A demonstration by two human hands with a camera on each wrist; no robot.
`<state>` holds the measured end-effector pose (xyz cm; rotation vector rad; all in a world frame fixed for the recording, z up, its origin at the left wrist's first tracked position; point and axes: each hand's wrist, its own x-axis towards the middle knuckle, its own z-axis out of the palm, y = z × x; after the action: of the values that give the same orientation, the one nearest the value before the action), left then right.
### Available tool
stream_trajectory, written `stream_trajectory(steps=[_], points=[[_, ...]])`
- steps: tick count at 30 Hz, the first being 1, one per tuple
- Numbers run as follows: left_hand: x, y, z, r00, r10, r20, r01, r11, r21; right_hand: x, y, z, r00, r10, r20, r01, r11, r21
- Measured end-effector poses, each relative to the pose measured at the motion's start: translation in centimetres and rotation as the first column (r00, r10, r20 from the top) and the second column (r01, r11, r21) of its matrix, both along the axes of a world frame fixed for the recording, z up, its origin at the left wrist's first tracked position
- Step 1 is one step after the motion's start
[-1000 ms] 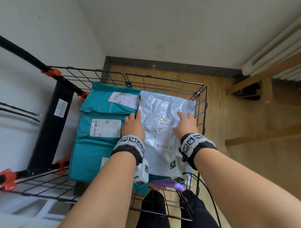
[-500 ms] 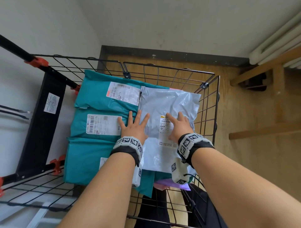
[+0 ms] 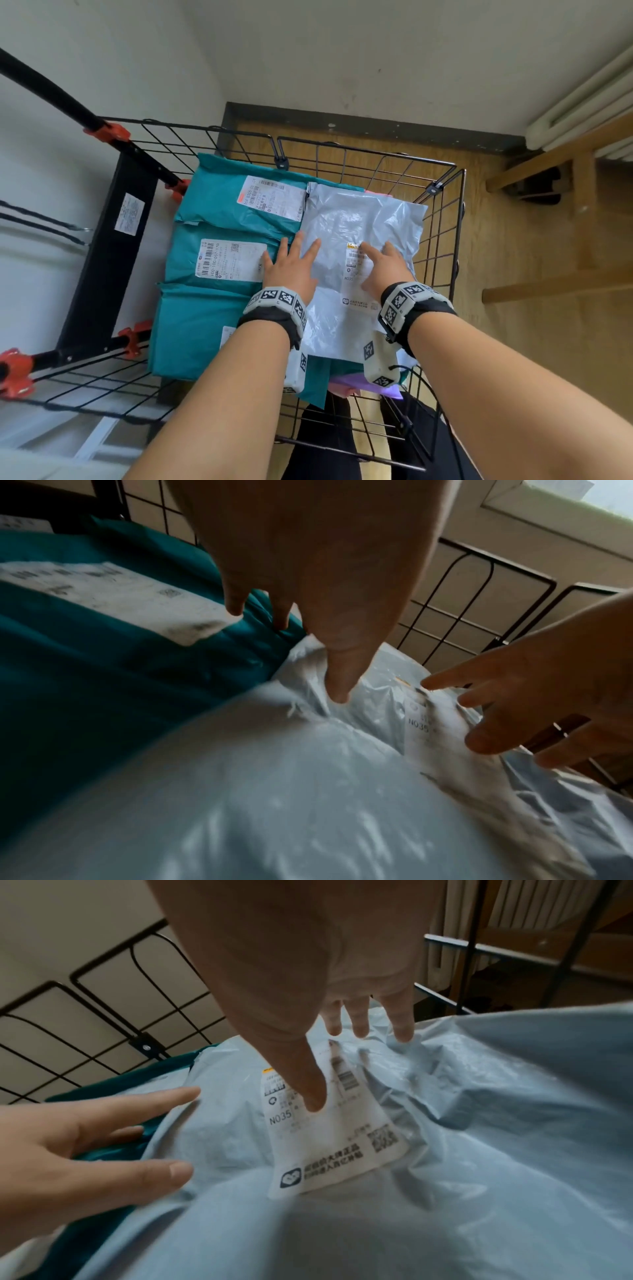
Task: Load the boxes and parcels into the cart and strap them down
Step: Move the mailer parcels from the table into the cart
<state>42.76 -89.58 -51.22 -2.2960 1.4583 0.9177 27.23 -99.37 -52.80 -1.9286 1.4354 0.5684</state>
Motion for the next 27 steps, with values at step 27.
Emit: stream_trajectory(steps=[27], points=[[-10.9, 21.3, 19.4, 0.685, 0.713, 0.151, -0.638, 0.687, -0.347, -1.9, 13.7, 21.3, 0.866, 0.402, 0.297, -0.335, 0.908, -0.25]])
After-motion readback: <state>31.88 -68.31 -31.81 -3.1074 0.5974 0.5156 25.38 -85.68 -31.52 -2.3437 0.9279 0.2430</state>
